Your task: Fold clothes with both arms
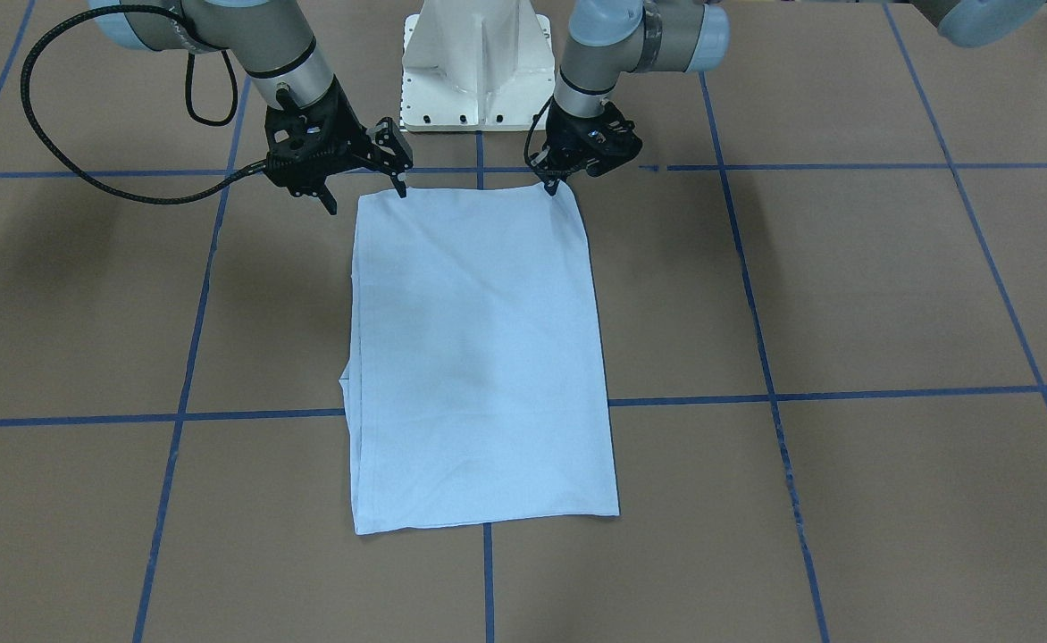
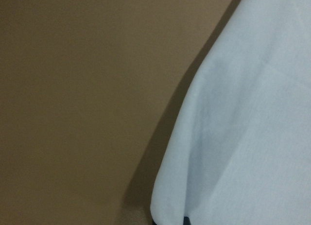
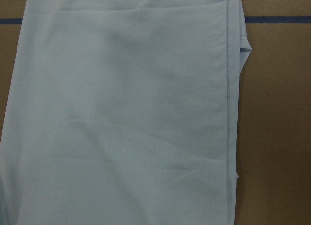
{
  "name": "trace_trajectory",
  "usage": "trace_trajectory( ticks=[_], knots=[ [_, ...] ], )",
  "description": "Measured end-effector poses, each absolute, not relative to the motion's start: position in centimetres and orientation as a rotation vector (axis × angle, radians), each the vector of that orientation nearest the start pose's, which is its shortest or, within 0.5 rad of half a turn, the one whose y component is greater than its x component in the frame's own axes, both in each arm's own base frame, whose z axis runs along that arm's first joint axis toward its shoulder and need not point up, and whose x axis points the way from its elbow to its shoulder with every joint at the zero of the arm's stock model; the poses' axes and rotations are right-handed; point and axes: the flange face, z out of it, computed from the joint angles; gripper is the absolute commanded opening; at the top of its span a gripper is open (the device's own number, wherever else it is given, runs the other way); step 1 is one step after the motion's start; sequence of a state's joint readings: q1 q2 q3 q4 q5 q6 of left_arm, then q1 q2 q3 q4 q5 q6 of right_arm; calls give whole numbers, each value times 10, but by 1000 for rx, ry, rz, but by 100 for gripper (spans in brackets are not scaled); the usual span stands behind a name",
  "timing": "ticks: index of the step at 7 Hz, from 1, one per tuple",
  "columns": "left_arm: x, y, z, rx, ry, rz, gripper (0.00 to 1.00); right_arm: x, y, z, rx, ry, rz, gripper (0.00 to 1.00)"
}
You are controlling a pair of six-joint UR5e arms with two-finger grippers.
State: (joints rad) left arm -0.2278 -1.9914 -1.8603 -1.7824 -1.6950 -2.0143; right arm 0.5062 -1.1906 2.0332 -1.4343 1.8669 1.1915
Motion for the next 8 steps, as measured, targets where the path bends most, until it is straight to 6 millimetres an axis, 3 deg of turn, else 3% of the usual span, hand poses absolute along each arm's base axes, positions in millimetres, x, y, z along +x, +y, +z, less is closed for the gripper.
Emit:
trace_trajectory(
  ticks=[3,6,8],
  knots=[
    [557,-254,259,-221,948,-556,0,-440,-352,240,145,-988,-15,100],
    [555,-253,248,-221,964,-546,0,-494,-292,254,-28,-951,263,100],
    [555,-252,247,-220,966,-541,0,-518,-274,279,-88,-893,418,100]
  ],
)
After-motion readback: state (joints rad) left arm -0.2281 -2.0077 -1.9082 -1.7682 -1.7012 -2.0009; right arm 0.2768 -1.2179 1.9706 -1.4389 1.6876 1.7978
